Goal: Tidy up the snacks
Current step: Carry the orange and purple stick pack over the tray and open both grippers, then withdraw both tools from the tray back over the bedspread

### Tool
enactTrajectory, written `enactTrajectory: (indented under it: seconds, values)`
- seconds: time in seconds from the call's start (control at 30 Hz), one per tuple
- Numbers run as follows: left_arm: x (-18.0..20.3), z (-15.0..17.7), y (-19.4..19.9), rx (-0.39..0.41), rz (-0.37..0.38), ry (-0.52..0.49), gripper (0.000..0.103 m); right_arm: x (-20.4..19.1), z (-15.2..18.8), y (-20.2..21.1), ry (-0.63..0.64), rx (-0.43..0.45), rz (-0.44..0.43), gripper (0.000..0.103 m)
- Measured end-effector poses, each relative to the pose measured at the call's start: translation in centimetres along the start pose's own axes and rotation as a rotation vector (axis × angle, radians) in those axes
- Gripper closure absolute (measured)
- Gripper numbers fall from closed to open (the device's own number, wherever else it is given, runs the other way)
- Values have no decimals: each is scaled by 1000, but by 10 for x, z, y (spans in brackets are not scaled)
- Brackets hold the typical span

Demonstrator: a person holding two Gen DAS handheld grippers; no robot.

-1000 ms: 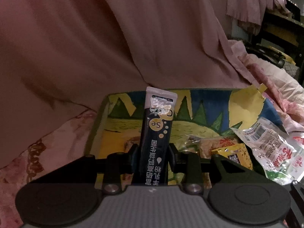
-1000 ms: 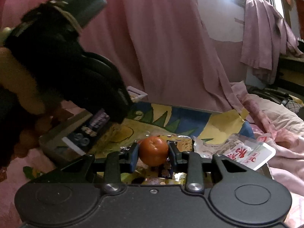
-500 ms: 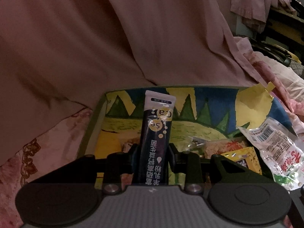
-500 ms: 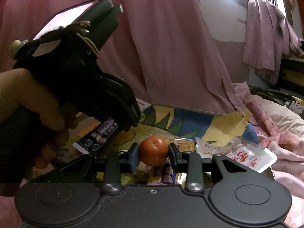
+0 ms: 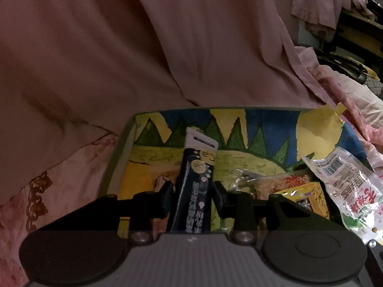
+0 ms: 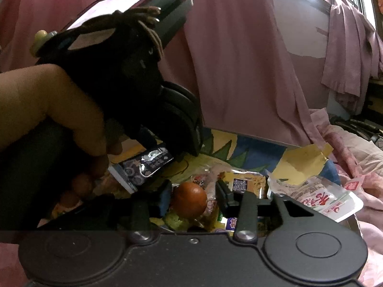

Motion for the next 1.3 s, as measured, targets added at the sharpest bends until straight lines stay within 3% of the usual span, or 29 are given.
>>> enactTrajectory:
  seconds: [0.13,0.3,0.47,0.53,0.7,0.97,1.13,1.3]
  values:
    - [-7,2,11,8,14,39,45,1,-1,4,-11,2,1,43]
    - [-21,11,40,65,28,102,17,4,-5,19,-34,19,9,25]
    - [-42,28,75,118,50,180,5,7,-10,51,-85,61,40,12]
    - [-50,36,89,135,64,210,3,9,-11,66,-114,77,60,6]
    - [-67,60,127,191,108,254,1,11,-14,104,-149,121,81,1]
    - [-80,117,177,234,94,241,0,4,-8,170,-203,186,66,1]
    - [-88,154,196,242,87,222,0,-9,10,203,-221,191,60,1]
    - [-90,191,203,201,96,182,0,-28,33,229,-202,175,75,1]
Point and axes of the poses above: each gripper's, at about its wrist camera, not at the fingertips, and y roughly against the way its jaws point, x to its right, z to its underside, the point moved 1 cm from there along -y, roughly the way its jaws point, and after that the axes turned 14 degrees about -x, right-handed, at the moved point
